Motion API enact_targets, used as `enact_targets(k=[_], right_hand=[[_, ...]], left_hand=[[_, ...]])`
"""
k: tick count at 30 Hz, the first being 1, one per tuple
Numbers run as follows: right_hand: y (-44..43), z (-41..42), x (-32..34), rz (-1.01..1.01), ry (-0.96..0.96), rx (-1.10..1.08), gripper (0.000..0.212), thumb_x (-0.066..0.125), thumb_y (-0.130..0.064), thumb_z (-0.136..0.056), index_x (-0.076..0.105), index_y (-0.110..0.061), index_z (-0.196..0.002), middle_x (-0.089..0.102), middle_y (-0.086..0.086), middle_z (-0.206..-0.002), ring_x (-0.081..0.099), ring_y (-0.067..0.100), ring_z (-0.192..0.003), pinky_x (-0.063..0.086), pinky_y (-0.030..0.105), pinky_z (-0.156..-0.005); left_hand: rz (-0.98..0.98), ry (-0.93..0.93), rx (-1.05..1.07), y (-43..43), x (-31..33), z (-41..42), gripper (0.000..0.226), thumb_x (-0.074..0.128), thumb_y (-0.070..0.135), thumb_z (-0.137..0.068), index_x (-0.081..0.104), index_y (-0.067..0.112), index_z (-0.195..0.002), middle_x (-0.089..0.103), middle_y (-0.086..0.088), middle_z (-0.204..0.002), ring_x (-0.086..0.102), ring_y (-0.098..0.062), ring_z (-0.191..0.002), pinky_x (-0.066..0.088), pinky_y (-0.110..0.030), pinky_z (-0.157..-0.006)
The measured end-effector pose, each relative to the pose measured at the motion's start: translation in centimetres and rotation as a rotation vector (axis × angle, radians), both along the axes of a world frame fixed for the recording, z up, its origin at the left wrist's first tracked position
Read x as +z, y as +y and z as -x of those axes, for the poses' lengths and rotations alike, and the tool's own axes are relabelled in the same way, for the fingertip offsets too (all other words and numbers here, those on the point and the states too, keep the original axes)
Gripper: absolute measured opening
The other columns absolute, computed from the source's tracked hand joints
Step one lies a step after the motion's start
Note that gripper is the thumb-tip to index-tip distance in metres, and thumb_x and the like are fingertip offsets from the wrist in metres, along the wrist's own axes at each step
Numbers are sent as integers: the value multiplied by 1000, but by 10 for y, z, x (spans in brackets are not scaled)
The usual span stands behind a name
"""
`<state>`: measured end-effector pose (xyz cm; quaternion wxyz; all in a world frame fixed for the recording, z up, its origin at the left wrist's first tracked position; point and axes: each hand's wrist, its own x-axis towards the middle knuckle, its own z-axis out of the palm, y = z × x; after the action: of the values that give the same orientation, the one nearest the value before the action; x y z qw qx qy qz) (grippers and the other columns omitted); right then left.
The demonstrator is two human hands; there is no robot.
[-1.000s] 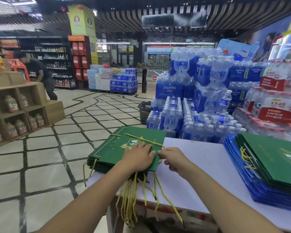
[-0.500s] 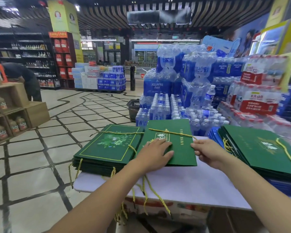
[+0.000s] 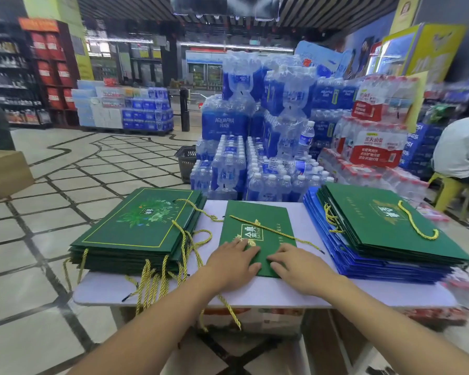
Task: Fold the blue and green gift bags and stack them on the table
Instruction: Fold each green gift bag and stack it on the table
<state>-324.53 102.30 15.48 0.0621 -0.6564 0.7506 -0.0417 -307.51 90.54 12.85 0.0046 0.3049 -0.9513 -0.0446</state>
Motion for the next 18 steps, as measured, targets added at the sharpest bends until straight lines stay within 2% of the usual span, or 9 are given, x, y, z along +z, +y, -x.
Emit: enact_targets(k=[3, 5, 7, 9, 13, 15, 18], right_hand=[[-11, 14, 2, -18, 126, -47, 36, 36, -44, -103, 69, -29, -108, 60, -1, -113, 60, 24, -107, 52, 43, -88], [-22, 24, 2, -45, 169, -106, 32, 38, -39, -100, 64, -23, -92, 63, 4, -106, 62, 28, -101, 53, 41, -84], [-34, 32, 2, -61, 195, -150, 33, 40, -36, -100, 66, -16, -96, 68, 9, -106, 64, 31, -97, 53, 37, -82], [-45, 37, 4, -77, 205, -169, 35, 41, -34, -101, 67, -11, -105, 69, 14, -113, 64, 33, -103, 51, 37, -85], [-55, 41, 6, -122, 201, -169, 37, 40, -35, -104, 63, -8, -115, 64, 16, -123, 56, 33, -114, 46, 39, -90], [-54, 44, 6, -123, 199, -149, 39, 39, -38, -105, 59, -11, -125, 60, 12, -130, 51, 31, -121, 45, 42, -97], [-50, 50, 0, -80, 178, -115, 41, 39, -38, -105, 53, -19, -139, 56, 7, -139, 47, 28, -126, 46, 46, -103]], left_hand=[[13, -3, -33, 4, -1, 1, 58, 29, 50, -109, 27, 24, -161, 26, -11, -167, 21, -32, -155, 21, -46, -125], [12, -6, -68, 8, -1, 2, 57, 27, 51, -109, 28, 26, -161, 25, -8, -168, 20, -28, -155, 14, -49, -126], [-10, -8, -109, 12, -1, 6, 56, 24, 52, -109, 27, 30, -161, 21, -3, -171, 15, -23, -158, 6, -52, -127], [-39, 1, -174, 18, 0, 11, 54, 24, 50, -110, 29, 31, -161, 21, 1, -171, 14, -21, -158, 5, -53, -127], [-85, 127, -256, 18, 9, 15, 47, 34, 30, -111, 38, 24, -157, 42, -2, -161, 30, -22, -151, 21, -49, -124], [-31, 214, -195, 9, 11, 11, 49, 39, 21, -108, 37, 21, -157, 42, -3, -160, 31, -23, -150, 23, -47, -124], [-24, 203, -13, -12, 5, 0, 55, 37, 18, -107, 28, 14, -161, 29, -7, -167, 23, -27, -155, 20, -46, -127]])
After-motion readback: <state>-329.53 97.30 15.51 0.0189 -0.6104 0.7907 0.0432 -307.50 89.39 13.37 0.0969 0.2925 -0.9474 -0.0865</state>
